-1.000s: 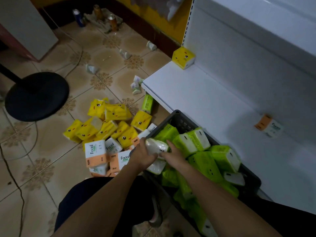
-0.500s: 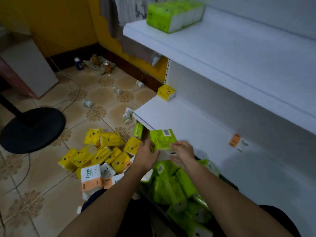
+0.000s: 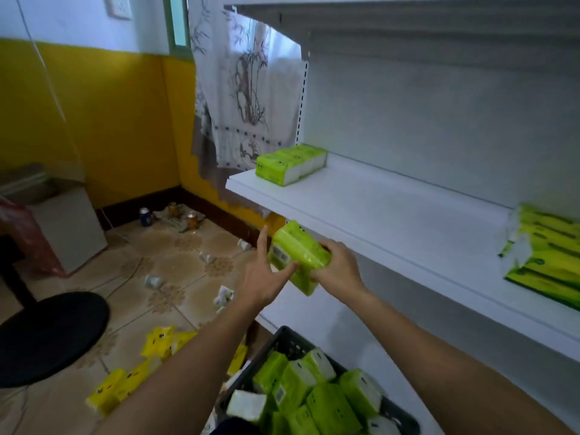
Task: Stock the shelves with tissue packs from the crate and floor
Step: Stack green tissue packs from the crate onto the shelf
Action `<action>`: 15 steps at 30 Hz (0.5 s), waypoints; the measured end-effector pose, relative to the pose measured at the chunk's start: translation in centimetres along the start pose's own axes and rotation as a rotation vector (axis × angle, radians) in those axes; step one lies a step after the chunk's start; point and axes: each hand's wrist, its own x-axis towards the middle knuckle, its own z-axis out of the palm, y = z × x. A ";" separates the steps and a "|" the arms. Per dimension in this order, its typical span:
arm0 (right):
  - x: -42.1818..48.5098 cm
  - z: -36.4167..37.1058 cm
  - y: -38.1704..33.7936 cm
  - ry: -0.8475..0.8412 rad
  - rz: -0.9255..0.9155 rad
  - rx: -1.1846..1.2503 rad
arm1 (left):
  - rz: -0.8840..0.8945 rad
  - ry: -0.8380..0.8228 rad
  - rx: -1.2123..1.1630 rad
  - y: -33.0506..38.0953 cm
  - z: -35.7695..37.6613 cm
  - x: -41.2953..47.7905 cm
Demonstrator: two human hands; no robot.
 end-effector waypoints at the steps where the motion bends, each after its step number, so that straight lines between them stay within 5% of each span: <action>1: 0.1 -0.8 -0.5 0.031 -0.099 -0.137 | 0.029 0.035 -0.008 1.1 -0.4 0.4; 4: 0.9 -2.6 -1.0 0.179 -0.235 -0.295 | 0.139 0.088 -0.063 3.7 -0.5 2.1; 9: 2.8 -4.8 -0.8 0.283 -0.211 -0.354 | 0.168 0.131 -0.087 7.1 0.3 4.9; 15: 4.9 -6.7 2.1 0.284 -0.210 -0.286 | 0.242 -0.048 0.028 8.4 2.3 8.3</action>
